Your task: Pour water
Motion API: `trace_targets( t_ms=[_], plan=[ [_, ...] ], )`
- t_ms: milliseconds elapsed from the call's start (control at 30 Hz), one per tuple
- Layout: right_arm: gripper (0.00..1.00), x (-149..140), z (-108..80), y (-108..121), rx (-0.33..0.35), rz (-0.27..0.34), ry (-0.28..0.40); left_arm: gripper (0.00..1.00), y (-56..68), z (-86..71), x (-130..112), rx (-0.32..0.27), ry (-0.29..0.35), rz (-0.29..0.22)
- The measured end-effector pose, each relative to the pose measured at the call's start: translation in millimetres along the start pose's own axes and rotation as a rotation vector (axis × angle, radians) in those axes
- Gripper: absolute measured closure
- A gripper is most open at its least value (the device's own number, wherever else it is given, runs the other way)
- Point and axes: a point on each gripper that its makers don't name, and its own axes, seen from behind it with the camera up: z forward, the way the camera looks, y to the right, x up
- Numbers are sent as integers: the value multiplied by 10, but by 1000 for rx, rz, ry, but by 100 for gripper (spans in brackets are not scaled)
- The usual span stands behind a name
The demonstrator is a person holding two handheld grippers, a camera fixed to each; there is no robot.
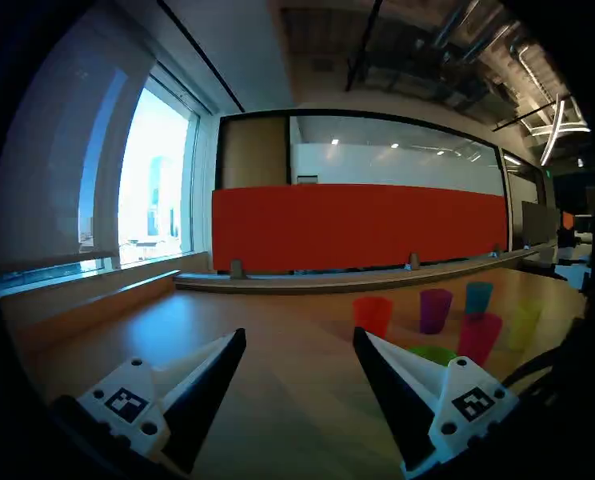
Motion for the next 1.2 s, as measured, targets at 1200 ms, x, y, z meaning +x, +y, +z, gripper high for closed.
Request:
trace_targets(
  t_ms=[1200],
  plan=[
    [0, 1748, 173, -138, 92, -9, -8, 0, 22, 310, 1553, -136, -32, 33]
  ],
)
